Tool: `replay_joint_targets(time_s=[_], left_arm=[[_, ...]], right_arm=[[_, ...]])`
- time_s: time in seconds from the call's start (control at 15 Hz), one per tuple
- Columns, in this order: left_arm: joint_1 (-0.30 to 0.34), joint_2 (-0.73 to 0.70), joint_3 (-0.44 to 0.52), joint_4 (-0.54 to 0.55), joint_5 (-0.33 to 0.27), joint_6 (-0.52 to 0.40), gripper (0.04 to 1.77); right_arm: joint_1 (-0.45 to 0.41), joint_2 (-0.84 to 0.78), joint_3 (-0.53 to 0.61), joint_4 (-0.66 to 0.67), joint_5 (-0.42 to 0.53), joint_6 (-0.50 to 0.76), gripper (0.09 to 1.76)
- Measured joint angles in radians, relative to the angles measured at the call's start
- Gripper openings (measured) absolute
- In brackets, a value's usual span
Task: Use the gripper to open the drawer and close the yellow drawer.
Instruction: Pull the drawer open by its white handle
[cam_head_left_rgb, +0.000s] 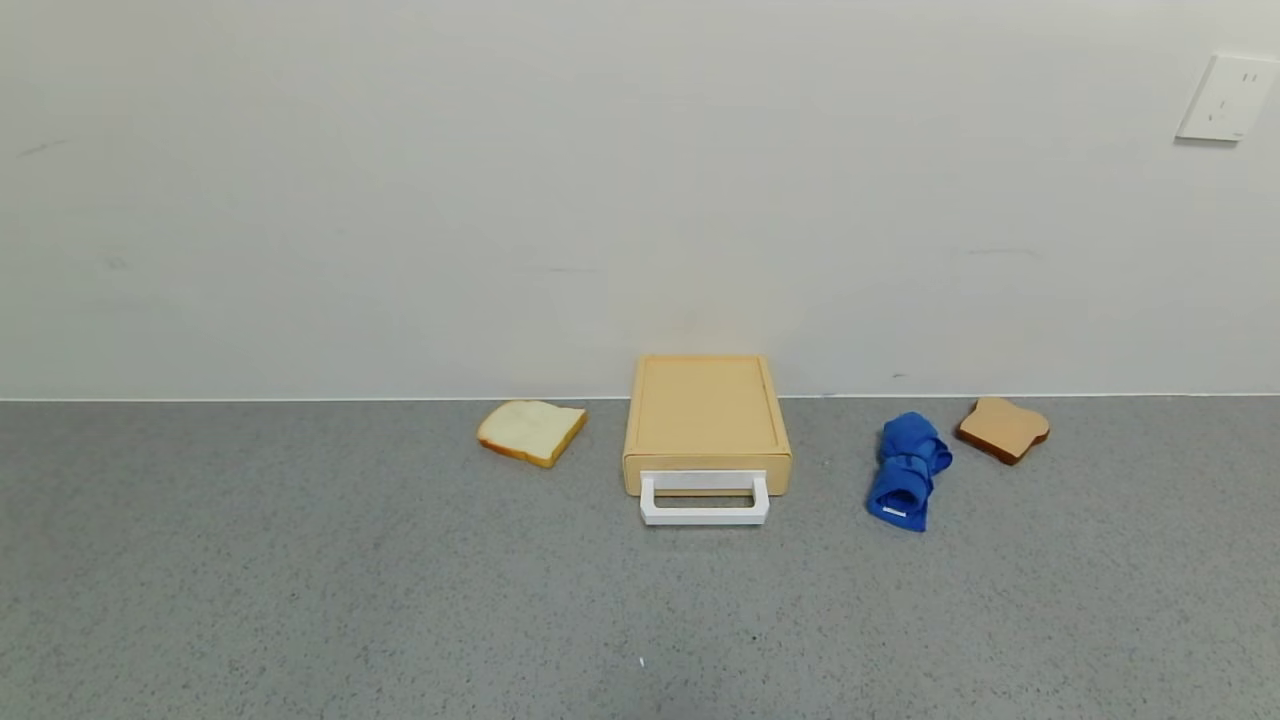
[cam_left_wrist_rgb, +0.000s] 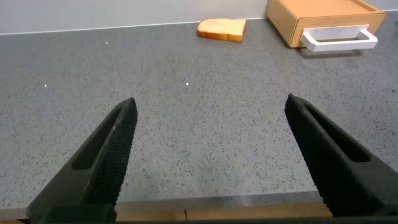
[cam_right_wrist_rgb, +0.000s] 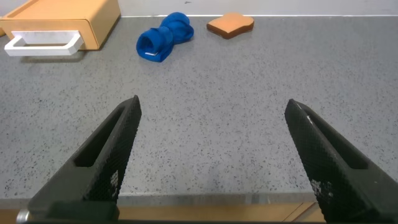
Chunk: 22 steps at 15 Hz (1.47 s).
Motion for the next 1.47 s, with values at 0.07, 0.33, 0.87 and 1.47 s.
replay_joint_targets(time_s=[0.07,0.33,0.87,1.47], left_arm=[[0.0,0.0,0.0,0.0,0.0,0.0,1.72],[0.0,0.0,0.0,0.0,0.0,0.0,1.72],[0.0,0.0,0.0,-0.003,-0.001,-0.012,1.72],[0.0,0.0,-0.01,0.008,-0.002,-0.011,1.72]], right_arm=[[0.0,0.0,0.0,0.0,0.0,0.0,1.7],[0.0,0.0,0.0,0.0,0.0,0.0,1.7],[0.0,0.0,0.0,0.0,0.0,0.0,1.7],[0.0,0.0,0.0,0.0,0.0,0.0,1.7]])
